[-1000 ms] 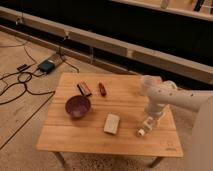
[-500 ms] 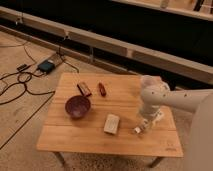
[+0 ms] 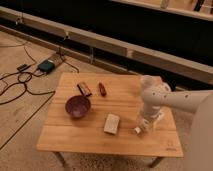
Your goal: Stand the bottle upright
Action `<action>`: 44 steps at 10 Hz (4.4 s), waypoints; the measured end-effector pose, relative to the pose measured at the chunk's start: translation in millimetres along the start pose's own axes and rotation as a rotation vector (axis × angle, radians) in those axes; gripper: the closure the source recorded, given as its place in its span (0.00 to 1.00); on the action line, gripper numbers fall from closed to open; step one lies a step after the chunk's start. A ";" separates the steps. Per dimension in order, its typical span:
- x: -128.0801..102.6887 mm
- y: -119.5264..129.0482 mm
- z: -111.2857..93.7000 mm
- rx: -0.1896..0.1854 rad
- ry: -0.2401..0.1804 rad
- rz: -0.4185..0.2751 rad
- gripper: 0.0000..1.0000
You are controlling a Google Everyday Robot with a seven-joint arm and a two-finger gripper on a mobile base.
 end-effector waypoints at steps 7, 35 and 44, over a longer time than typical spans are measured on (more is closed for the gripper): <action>-10.6 -2.3 1.5 -0.010 -0.007 0.058 0.35; 22.2 4.1 -36.4 -0.026 0.094 0.066 1.00; 48.4 46.8 -101.5 -0.212 0.525 0.003 1.00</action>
